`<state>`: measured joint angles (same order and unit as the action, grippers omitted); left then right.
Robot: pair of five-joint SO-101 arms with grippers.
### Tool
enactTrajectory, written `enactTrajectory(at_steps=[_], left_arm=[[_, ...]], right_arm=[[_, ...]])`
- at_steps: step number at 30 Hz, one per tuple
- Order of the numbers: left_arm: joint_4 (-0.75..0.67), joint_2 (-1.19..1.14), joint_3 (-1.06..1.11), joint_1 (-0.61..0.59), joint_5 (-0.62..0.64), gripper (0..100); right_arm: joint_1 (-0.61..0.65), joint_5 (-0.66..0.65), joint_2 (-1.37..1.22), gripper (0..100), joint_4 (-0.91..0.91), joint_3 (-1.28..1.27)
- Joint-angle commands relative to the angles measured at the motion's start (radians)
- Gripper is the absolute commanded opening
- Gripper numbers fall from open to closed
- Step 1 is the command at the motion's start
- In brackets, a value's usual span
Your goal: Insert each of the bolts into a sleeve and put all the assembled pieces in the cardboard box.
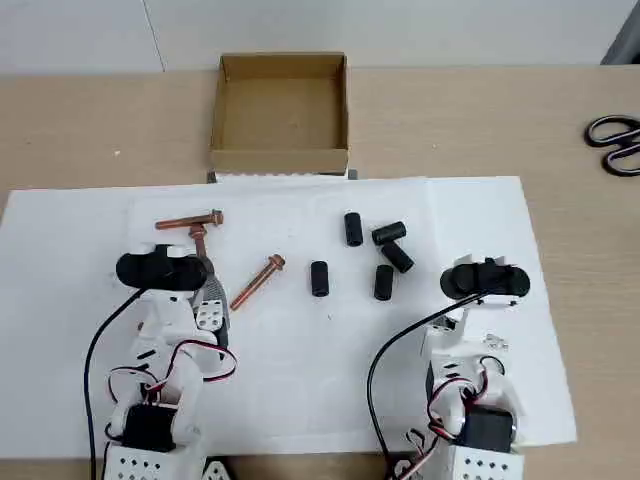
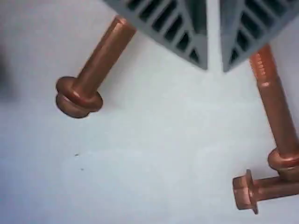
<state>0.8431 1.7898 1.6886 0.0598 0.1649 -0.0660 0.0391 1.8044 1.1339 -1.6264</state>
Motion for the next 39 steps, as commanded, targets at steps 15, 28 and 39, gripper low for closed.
enactTrajectory(at_steps=[15, 28, 39], left_arm=[[-0.005, -0.006, -0.005, 0.066, 0.003, 1], [0.141, -0.038, -0.352, 0.066, 0.005, 1], [0.446, -0.729, -1.130, 0.064, 0.140, 1]], right_arm=[[0.018, -0.061, -0.007, 0.6, -0.002, 0.253], [-0.108, 0.009, -0.957, 0.4, 0.443, 1.310], [-0.033, 0.003, -1.237, 0.4, 0.596, 1.639]])
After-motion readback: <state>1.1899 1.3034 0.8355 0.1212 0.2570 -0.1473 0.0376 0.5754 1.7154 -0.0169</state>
